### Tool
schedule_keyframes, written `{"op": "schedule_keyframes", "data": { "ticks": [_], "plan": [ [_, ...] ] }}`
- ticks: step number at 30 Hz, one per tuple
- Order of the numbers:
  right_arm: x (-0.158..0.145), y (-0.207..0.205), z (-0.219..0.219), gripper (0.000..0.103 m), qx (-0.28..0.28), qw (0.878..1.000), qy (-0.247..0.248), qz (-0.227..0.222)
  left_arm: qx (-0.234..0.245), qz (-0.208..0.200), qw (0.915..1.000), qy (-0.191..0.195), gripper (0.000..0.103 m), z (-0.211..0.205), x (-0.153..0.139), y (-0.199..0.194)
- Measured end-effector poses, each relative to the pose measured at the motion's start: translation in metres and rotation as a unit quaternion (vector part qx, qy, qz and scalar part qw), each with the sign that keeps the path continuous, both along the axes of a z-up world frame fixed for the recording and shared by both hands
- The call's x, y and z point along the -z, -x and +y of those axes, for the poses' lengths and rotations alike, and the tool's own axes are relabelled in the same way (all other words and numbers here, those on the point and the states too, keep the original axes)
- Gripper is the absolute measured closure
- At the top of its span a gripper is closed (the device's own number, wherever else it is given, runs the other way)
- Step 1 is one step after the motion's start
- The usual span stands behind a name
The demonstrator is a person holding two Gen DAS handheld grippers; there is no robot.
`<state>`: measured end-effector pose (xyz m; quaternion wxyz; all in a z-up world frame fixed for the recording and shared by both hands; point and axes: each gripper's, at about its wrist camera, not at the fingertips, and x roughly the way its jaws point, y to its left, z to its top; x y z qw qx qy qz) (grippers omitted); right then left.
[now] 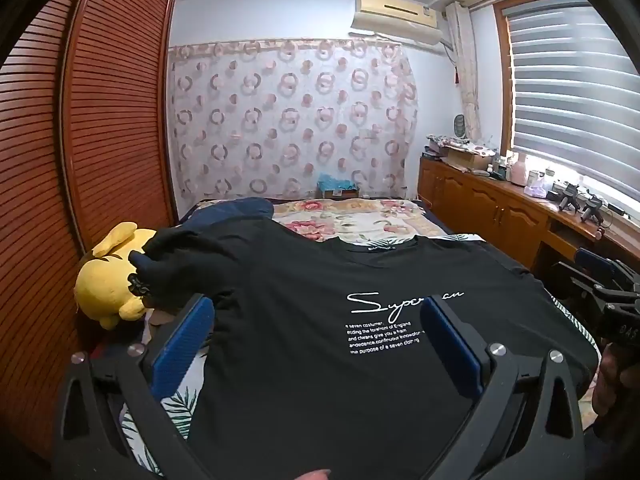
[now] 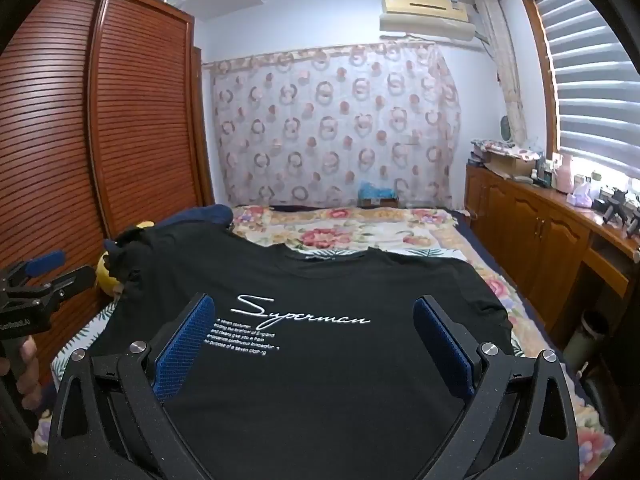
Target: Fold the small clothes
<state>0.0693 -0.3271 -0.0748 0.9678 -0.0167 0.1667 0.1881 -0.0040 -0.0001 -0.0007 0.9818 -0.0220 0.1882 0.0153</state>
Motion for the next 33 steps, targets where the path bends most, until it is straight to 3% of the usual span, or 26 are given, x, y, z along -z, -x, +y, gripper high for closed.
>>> {"op": "schedule_keyframes", "data": {
  "ticks": [14,33],
  "plan": [
    [0.0,0.001,-0.001,0.002,0.0,1.0,-0.002,-0.002,0.0,0.01,0.9999,-0.005,0.0,-0.009,0.009,0.002],
    [0.0,0.003,-0.001,0.002,0.001,1.0,-0.003,-0.005,0.001,0.01,0.9999,-0.008,0.0,-0.002,-0.002,0.001]
  ]
}}
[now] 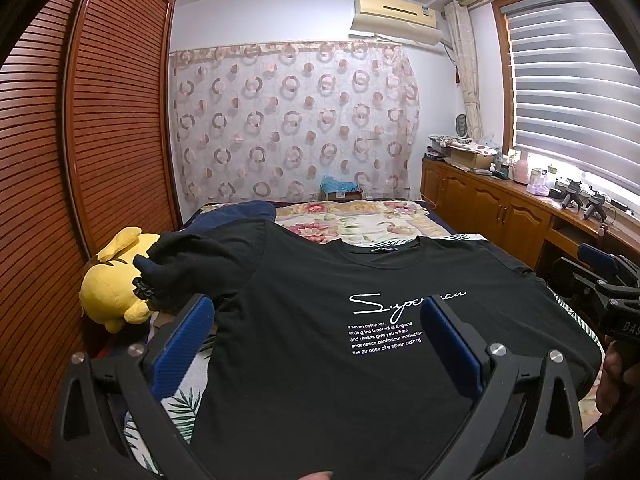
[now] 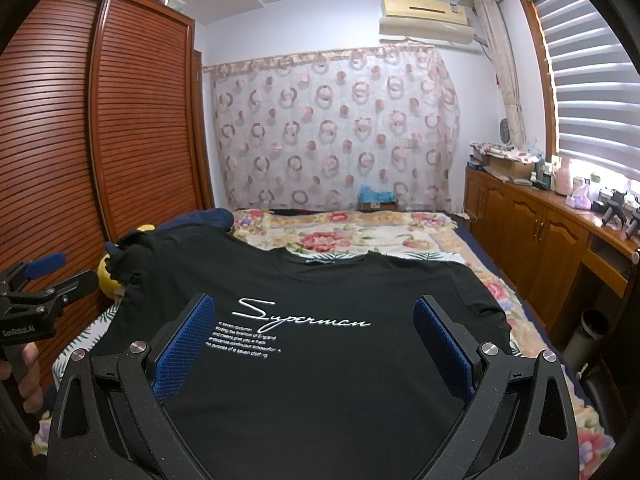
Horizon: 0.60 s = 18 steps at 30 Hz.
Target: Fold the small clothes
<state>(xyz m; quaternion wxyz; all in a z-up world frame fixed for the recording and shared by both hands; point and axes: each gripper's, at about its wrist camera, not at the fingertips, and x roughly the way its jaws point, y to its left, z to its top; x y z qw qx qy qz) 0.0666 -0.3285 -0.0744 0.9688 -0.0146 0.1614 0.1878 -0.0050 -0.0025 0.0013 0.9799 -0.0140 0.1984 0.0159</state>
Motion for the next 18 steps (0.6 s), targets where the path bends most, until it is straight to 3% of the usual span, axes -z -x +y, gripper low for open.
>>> {"op": "schedule_keyframes", "data": {
  "ticks": [18],
  "plan": [
    [0.0002,0.0003,0.0,0.002,0.001,1.0,-0.001,-0.002,0.0,0.0,1.0,-0.002,0.0,0.0012,-0.0023,-0.0027]
  ]
}}
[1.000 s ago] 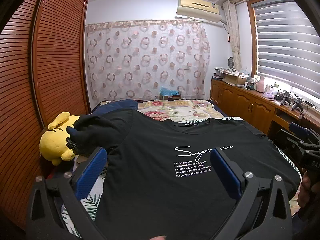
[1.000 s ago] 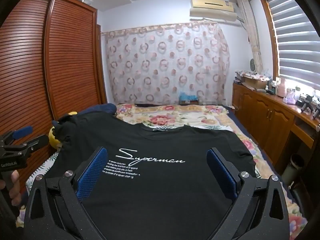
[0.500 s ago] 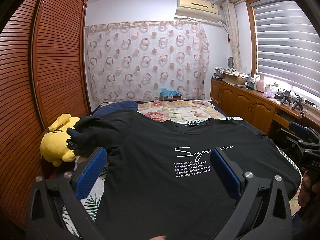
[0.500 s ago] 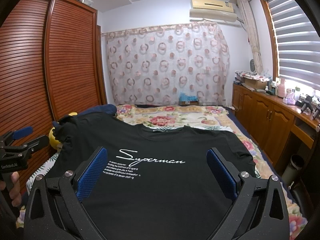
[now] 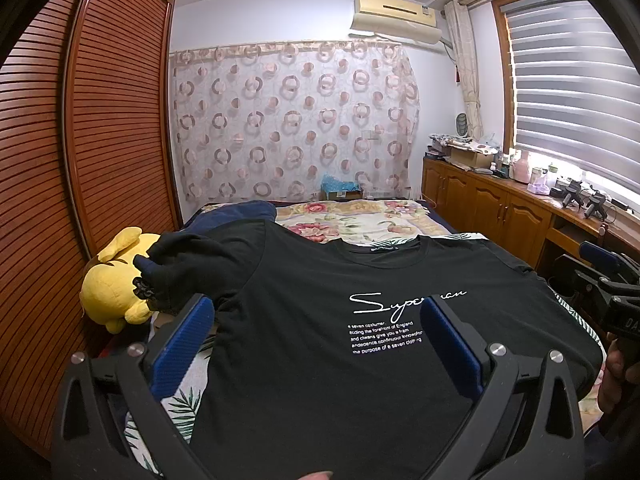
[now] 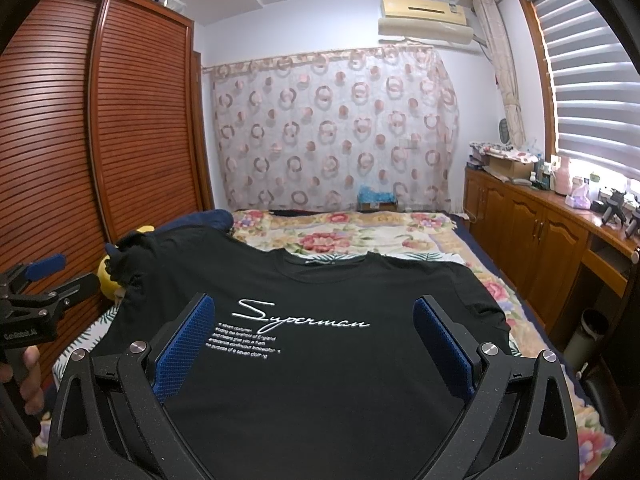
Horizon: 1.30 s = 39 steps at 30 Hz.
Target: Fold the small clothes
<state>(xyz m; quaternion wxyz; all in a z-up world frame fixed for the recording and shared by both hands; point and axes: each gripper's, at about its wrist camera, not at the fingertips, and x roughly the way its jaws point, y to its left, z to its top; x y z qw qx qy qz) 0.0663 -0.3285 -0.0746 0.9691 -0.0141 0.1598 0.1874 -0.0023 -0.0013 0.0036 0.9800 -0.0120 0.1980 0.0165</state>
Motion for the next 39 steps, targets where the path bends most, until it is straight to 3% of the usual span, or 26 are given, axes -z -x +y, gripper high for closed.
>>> {"op": "schedule_keyframes", "data": {
  "ticks": [39],
  "plan": [
    [-0.008,0.001,-0.001,0.002,0.0,1.0,-0.001,-0.001,-0.001,-0.001,1.0,-0.002,0.0,0.001,-0.001,0.002]
  ]
}}
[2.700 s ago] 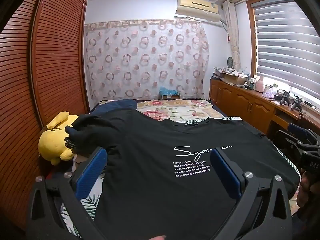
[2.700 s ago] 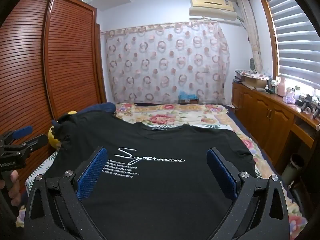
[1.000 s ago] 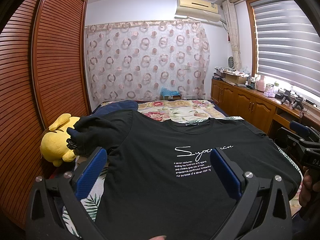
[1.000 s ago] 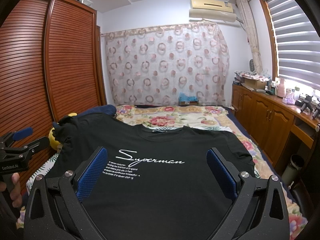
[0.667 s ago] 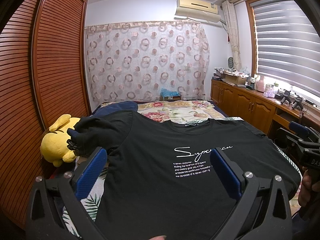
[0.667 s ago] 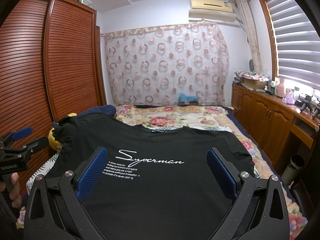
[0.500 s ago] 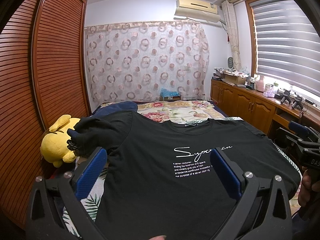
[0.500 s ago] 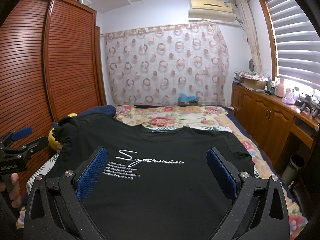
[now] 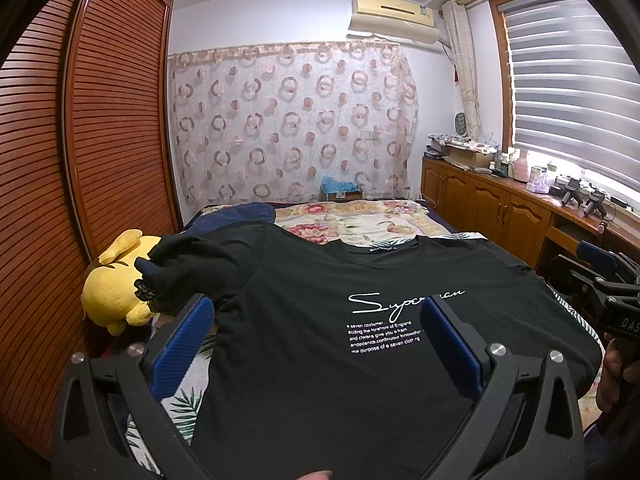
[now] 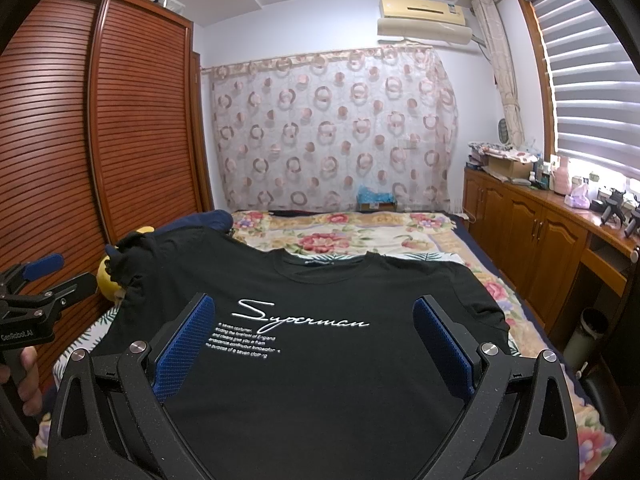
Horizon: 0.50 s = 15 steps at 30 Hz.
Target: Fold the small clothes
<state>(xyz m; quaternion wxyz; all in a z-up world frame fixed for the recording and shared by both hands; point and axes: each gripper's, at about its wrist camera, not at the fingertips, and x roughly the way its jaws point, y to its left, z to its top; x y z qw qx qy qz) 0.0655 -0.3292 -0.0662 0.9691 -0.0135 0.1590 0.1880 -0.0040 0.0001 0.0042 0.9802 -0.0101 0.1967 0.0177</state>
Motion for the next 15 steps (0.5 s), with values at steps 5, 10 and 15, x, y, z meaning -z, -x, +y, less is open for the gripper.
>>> {"op": "schedule_keyframes", "data": {
  "ticks": [5,10,15],
  "plan": [
    [0.001,0.0,0.001,0.002,-0.001,1.0,-0.001,0.0,0.0,0.001,1.0,0.0,0.0,0.0,0.001,0.0],
    [-0.004,-0.005,-0.002,0.002,-0.016,1.0,0.002,0.011,0.002,0.013,0.9999,-0.001,0.0,0.004,0.01,-0.004],
    [0.018,-0.008,0.002,0.002,-0.038,0.999,0.012,0.034,-0.001,0.031,0.9995,-0.003,0.0,0.013,0.021,-0.013]
  ]
}}
